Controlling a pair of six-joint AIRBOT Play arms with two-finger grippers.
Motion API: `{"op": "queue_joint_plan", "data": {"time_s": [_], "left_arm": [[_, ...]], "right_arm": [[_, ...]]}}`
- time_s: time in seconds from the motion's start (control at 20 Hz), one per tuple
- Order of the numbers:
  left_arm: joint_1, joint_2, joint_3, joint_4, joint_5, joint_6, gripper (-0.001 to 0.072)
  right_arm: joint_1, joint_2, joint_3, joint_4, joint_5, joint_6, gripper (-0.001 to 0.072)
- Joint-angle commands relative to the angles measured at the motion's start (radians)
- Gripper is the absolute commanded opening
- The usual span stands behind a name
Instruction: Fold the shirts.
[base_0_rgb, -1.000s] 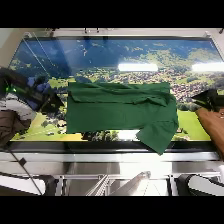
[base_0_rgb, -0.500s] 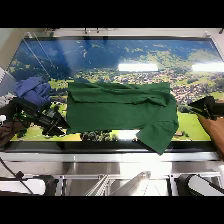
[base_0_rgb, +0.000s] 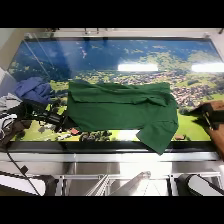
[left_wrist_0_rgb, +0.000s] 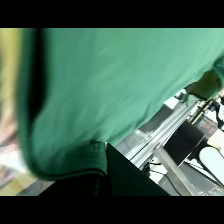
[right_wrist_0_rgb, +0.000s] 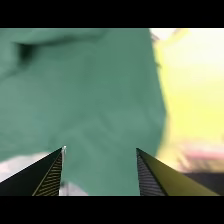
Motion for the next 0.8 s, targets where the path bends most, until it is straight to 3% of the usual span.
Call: {"op": "queue_joint_plan", "data": {"time_s": [0.0,0.15,0.35,0.65,0.7,0.75], "left_arm": [[-0.007,-0.008,0.036,-0.023,0.038,0.024,0.0033],[-0.008,-0.008,0.057,-0.023,0.061,0.024,0.0032],[-0.010,-0.008,0.090,-0.023,0.081,0.023,0.0032],[-0.009,-0.006,0.098,-0.024,0.066,0.021,0.0032],[-0.009,-0.006,0.098,-0.024,0.062,0.021,0.0032],[-0.009,-0.006,0.098,-0.024,0.061,0.021,0.0032]], "right_arm": [[0.000,0.021,-0.100,-0.159,-0.008,0.184,0.0515],[0.001,0.022,-0.249,-0.124,-0.094,0.161,0.0515],[0.001,0.000,-0.372,0.048,-0.182,0.013,0.0514],[0.002,-0.088,-0.393,0.277,-0.191,-0.188,0.0488],[0.002,-0.108,-0.393,0.329,-0.185,-0.226,0.0470],[0.002,-0.128,-0.393,0.381,-0.171,-0.271,0.0346]]}}
